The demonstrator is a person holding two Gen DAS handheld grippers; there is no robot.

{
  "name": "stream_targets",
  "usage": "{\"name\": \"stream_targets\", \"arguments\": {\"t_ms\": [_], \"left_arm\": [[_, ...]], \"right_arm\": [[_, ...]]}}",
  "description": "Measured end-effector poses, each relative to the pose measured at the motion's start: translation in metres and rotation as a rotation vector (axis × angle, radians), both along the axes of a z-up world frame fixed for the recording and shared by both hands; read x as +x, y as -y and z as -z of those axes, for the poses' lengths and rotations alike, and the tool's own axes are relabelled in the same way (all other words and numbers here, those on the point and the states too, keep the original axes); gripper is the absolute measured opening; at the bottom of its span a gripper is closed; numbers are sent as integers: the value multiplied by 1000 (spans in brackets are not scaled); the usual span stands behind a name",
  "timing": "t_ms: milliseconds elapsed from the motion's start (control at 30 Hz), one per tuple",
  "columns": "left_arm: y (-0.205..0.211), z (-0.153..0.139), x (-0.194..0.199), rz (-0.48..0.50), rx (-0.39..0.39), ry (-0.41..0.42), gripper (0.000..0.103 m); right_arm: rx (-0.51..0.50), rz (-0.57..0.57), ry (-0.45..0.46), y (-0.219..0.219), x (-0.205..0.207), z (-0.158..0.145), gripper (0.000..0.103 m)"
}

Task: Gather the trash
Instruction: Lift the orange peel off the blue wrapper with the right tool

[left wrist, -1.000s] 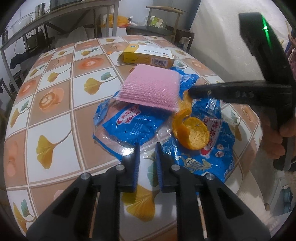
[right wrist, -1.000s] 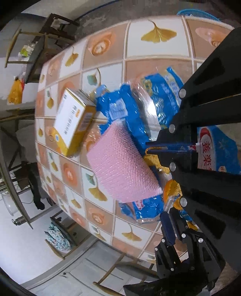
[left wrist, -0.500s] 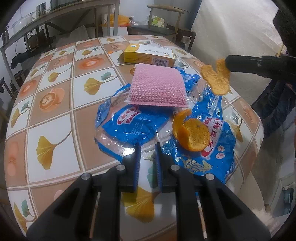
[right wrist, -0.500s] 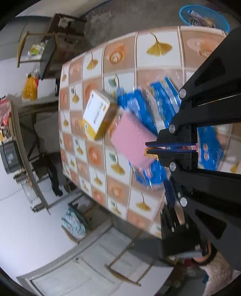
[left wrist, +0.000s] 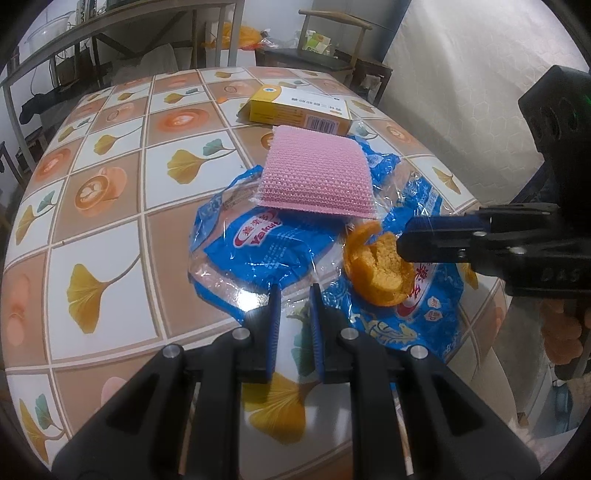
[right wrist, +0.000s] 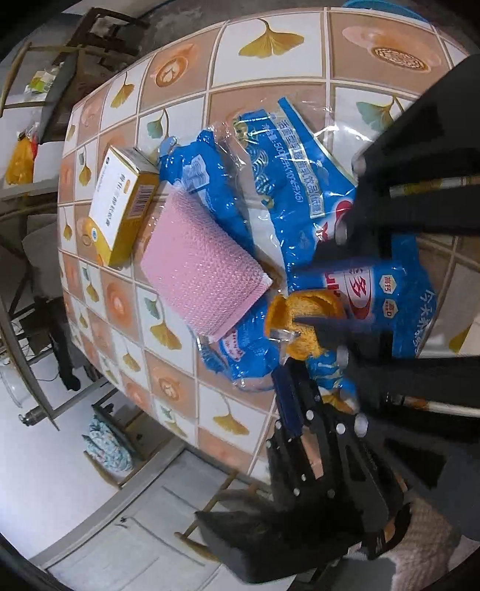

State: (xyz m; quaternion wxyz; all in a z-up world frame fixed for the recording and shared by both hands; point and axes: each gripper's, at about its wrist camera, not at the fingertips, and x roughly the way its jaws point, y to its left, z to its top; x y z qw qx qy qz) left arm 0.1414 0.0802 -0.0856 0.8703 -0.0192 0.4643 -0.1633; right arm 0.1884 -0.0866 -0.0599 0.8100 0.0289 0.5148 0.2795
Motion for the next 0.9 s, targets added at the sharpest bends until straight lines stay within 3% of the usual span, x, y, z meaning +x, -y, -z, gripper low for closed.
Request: {"name": "stream_targets", "arguments": {"t_ms": [333, 667, 900], "left_arm": [[1, 0, -1, 0, 1, 1, 14], [4, 0, 2, 3, 12, 2, 14], [5, 0, 3, -1, 25, -1, 14]], "right_arm": [[-16, -40, -73, -15, 11, 24, 29], [-127, -82, 27, -32, -2, 20, 11], [-92, -38, 66, -17, -3, 8, 8]]}}
